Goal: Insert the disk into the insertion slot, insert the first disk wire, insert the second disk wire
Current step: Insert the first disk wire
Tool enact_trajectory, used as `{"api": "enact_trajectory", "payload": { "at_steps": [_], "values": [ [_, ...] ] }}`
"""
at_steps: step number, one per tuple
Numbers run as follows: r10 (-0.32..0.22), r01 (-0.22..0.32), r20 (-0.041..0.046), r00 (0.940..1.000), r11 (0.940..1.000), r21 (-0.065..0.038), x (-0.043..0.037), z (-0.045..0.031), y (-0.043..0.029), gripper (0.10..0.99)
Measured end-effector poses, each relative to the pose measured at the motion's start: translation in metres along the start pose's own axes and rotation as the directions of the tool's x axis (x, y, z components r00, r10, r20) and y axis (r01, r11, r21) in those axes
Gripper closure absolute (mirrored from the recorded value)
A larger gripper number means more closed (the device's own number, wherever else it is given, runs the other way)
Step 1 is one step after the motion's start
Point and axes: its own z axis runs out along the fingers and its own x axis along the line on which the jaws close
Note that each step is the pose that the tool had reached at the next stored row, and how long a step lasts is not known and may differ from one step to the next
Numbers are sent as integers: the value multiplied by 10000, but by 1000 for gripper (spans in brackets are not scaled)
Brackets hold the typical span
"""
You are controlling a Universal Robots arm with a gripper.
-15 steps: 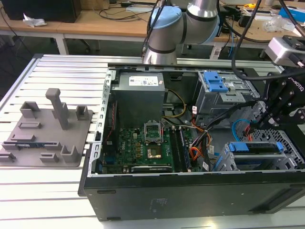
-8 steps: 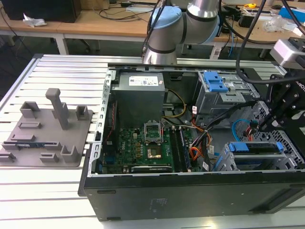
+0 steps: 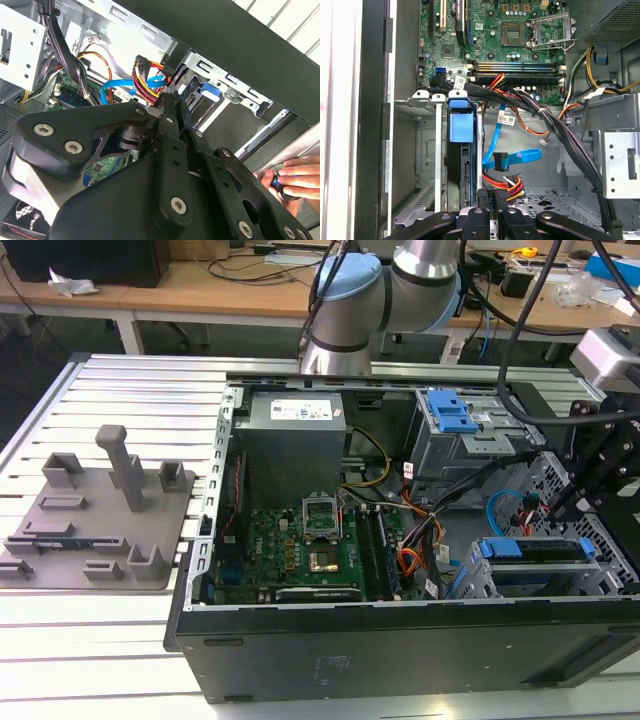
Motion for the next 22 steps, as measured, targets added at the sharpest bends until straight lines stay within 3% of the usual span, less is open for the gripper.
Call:
{"api": "enact_trajectory", "payload": {
  "at_steps": [22],
  "values": [
    [11, -11, 1, 10000, 10000, 10, 79, 37, 18, 922]
  ]
}}
